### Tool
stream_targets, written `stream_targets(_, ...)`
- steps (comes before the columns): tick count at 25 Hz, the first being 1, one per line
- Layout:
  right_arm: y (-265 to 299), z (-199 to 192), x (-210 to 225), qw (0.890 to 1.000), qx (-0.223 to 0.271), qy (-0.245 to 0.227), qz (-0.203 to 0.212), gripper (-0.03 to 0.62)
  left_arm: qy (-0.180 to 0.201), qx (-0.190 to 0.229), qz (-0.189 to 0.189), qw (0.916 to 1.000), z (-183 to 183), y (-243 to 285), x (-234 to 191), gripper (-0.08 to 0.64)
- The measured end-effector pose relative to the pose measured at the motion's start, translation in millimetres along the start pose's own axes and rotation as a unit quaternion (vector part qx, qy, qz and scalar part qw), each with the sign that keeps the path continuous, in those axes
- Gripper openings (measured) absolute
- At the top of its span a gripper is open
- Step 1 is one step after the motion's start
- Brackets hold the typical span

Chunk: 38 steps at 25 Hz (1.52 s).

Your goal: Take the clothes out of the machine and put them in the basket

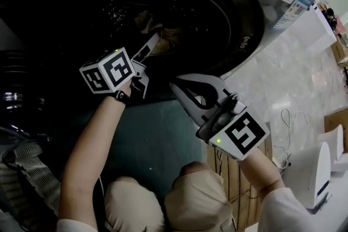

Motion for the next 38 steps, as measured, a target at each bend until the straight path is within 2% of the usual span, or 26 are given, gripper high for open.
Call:
stream_targets(4,-10,2,6,1.000,0.011,-0.005,-0.011,0.012,0.035,-0.062,-0.006,0.9975,-5,34,1,0.455)
stream_targets(7,-20,1,14,1.000,0.015,-0.002,-0.022,0.012,0.080,-0.108,-0.011,0.9909,-15,60,2,0.455)
stream_targets(9,-28,0,18,0.999,0.016,-0.001,-0.028,0.012,0.114,-0.142,-0.009,0.9832,-24,71,-2,0.456)
stream_targets(12,-39,-1,23,0.999,0.008,-0.003,-0.036,0.012,0.133,-0.191,-0.009,0.9726,-37,83,-11,0.462)
stream_targets(17,-52,-6,34,0.999,0.002,0.003,-0.050,0.012,0.163,-0.276,-0.029,0.9468,-52,107,-20,0.460)
stream_targets(24,-59,-10,32,0.999,-0.006,0.004,-0.045,0.012,0.187,-0.360,-0.018,0.9140,-78,131,-49,0.525)
stream_targets(28,-64,-15,26,0.999,-0.020,0.001,-0.043,0.012,0.189,-0.378,-0.002,0.9064,-89,137,-63,0.534)
stream_targets(33,-75,-21,26,0.998,-0.035,0.010,-0.059,0.012,0.176,-0.401,-0.003,0.8990,-97,139,-68,0.530)
stream_targets(35,-76,-22,27,0.997,-0.036,0.009,-0.064,0.012,0.178,-0.412,0.002,0.8936,-100,138,-70,0.495)
stream_targets(38,-72,-23,24,0.997,-0.039,0.001,-0.063,0.012,0.205,-0.434,0.006,0.8773,-106,136,-68,0.356)
Point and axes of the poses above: the fingertips, and each gripper's own axes: y forward along the fingers, x to its right, z out of its top, the point moved 8 cm from there along -y, backward along the fingers, and after that the axes turned 12 degrees about x, right-handed, at the moved point
